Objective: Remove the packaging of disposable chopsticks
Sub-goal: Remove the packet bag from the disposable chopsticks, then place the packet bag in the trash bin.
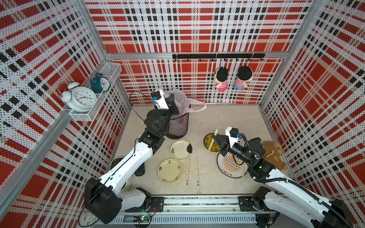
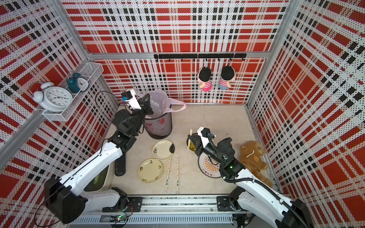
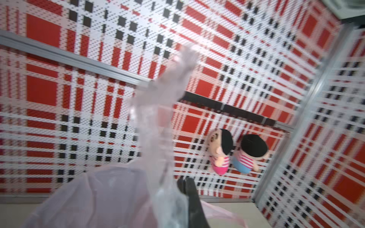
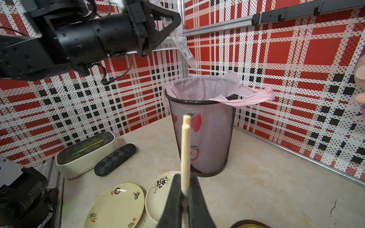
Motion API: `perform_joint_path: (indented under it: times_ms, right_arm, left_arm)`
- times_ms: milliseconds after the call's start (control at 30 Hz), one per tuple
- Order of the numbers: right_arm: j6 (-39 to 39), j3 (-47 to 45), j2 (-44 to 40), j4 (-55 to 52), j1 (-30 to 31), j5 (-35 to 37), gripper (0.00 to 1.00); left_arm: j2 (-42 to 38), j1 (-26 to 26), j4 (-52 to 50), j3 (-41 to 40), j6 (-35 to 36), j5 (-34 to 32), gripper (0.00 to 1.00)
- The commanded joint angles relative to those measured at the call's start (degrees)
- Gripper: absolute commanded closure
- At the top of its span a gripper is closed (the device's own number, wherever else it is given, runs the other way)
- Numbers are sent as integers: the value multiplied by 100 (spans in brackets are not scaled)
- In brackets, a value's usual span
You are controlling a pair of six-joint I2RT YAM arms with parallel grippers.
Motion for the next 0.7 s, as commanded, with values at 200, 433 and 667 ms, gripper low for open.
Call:
perform_joint_path:
  times_ms: [200,433,667]
  right_arm:
    - [67,-244,-296,79,-99,-129,100]
    - [67,-231,-198,75,-109,-68,100]
    - [58,-220,-136,75,-118,-42,100]
  left_arm:
    - [2370,520,-2697,2461,14,-1055,92]
    - [3014,627,-3622,3054,-299,-557,70]
    - [2728,556,-3706,3037,-181,-694,34]
